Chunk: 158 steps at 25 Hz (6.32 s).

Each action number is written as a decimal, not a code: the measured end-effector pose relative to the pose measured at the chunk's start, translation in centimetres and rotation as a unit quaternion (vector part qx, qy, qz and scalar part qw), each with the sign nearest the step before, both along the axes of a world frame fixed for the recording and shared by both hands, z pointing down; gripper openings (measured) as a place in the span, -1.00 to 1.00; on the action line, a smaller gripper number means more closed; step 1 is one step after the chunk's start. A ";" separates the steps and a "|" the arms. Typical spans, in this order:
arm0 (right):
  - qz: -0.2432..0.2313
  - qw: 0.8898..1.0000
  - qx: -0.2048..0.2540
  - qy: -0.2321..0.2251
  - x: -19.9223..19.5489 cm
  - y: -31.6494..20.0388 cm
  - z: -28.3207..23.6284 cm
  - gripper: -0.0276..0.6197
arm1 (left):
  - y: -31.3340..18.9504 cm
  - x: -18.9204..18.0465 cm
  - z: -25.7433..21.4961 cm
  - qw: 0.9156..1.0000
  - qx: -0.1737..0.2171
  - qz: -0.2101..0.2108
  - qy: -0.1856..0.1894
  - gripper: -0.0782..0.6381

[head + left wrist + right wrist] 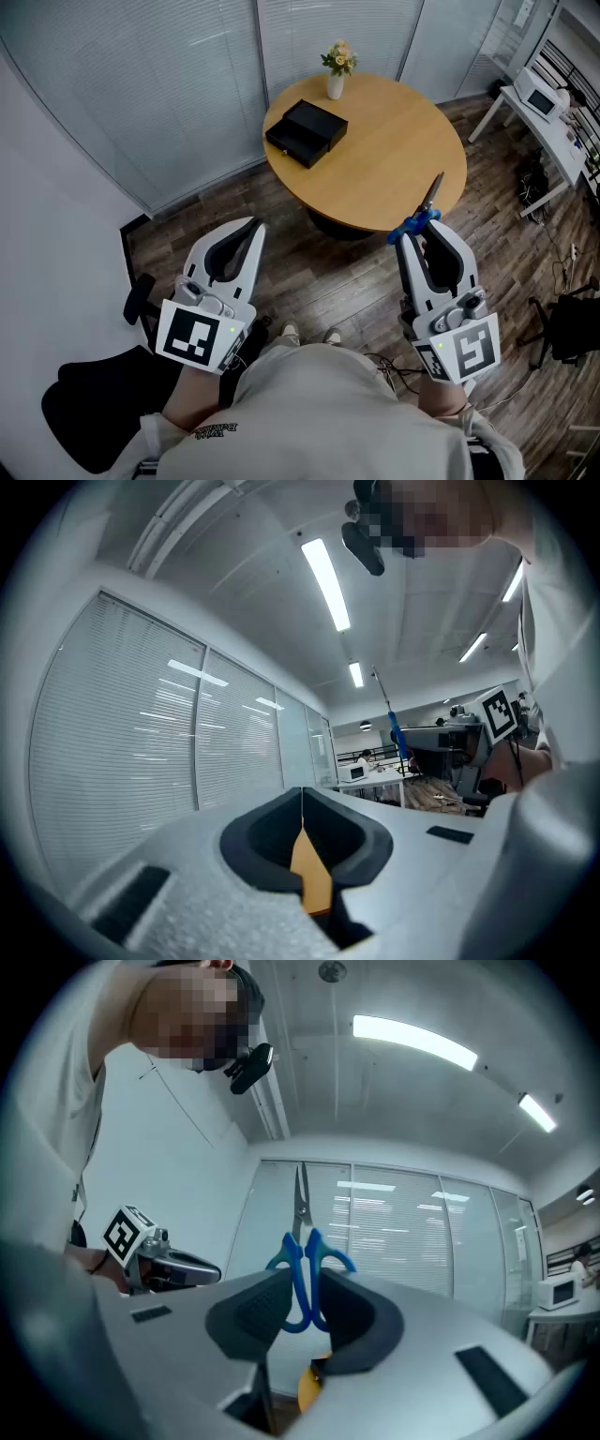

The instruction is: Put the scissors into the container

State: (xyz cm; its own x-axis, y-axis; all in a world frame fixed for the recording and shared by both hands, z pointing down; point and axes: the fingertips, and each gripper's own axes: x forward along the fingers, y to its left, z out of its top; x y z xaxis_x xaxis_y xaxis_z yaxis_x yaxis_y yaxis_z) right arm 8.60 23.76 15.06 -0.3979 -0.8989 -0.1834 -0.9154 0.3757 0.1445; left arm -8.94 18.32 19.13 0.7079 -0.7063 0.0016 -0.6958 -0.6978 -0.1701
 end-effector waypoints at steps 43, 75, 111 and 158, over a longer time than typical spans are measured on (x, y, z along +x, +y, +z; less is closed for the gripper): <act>-0.053 0.996 -0.062 -0.023 11.6 -1.4 4.5 -0.62 | 1.3 12.1 2.4 0.998 -0.024 -0.043 -0.025 -0.72; -0.076 0.993 -0.093 -0.005 8.6 -12.5 8.2 -0.62 | -9.2 9.1 7.1 0.997 -0.054 -0.052 -0.020 -0.72; -0.075 0.966 -0.242 0.050 -5.9 -45.6 15.9 -0.62 | -40.2 -3.2 13.0 0.990 -0.139 -0.028 -0.025 -0.72; -0.147 0.822 -0.535 0.127 -6.6 -55.5 46.7 -0.62 | -46.3 1.1 36.6 0.920 -0.374 -0.102 -0.049 -0.72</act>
State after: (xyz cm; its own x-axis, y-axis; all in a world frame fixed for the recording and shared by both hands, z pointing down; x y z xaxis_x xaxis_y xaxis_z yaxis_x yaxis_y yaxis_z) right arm 1.95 -31.77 61.80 -0.5300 -0.3502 0.7723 -0.7533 0.6126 -0.2392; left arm -7.84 -27.99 55.73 0.5316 -0.5994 0.5984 -0.8321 -0.5016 0.2367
